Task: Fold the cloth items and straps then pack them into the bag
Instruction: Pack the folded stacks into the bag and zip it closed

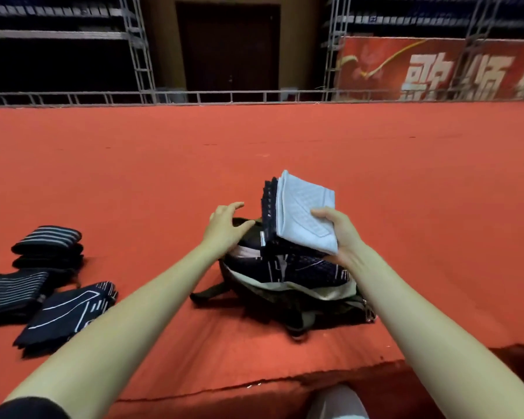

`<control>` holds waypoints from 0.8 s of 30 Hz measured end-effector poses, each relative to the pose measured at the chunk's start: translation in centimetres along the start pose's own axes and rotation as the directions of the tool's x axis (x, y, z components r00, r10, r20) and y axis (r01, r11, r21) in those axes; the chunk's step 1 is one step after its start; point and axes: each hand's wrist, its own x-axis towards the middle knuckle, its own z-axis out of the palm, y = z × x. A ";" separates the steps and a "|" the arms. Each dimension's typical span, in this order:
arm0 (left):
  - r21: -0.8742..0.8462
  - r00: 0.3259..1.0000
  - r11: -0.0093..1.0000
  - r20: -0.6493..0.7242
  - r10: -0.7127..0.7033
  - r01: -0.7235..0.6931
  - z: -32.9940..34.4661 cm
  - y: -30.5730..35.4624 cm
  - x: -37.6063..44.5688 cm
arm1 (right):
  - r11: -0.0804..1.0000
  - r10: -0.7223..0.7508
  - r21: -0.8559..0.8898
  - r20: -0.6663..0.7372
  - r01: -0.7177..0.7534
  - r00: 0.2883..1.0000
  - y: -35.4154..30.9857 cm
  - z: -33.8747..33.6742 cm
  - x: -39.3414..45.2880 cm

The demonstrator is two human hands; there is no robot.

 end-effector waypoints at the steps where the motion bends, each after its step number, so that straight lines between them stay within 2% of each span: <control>1: 0.070 0.999 0.997 0.043 0.030 -0.033 0.3 0.3 0.6 | 0.999 0.016 -0.036 -0.001 -0.016 1.000 0.2 -0.5 0.1; 4: 0.179 0.990 0.980 0.125 0.060 -0.082 0.3 0.9 1.8 | 0.993 0.087 -0.086 -0.004 -0.087 0.996 1.1 -1.2 1.1; 7: 0.017 0.996 1.000 0.092 -0.009 0.008 -0.4 1.1 3.1 | 0.968 0.220 -0.131 0.053 -0.212 0.974 1.9 -1.2 2.5; 9: -0.102 0.999 0.995 0.052 -0.009 0.014 -1.0 1.5 4.2 | 0.912 0.342 -0.267 0.078 -0.311 0.936 1.9 -0.9 3.4; 11: -0.130 1.000 0.991 0.019 0.013 -0.011 -1.4 2.0 5.2 | 0.844 0.424 -0.398 0.085 -0.360 0.902 1.6 -0.7 4.2; 14: -0.155 1.000 0.988 0.012 0.016 -0.014 -1.4 1.9 6.2 | 0.827 0.444 -0.430 0.106 -0.361 0.890 0.9 -0.2 5.2; 18: -0.163 1.000 0.987 0.008 0.006 -0.005 -1.0 1.7 6.5 | 0.850 0.337 -0.435 0.017 -0.297 0.941 0.5 0.1 6.0; 21: -0.118 1.000 0.993 0.010 0.023 -0.022 -1.0 2.1 6.6 | 0.835 0.131 -0.528 -0.086 -0.156 0.988 0.8 0.1 5.9; 24: -0.094 1.000 0.995 0.009 0.025 -0.024 -1.0 2.3 6.5 | 0.811 -0.098 -0.584 -0.166 -0.018 0.981 1.8 -0.2 6.1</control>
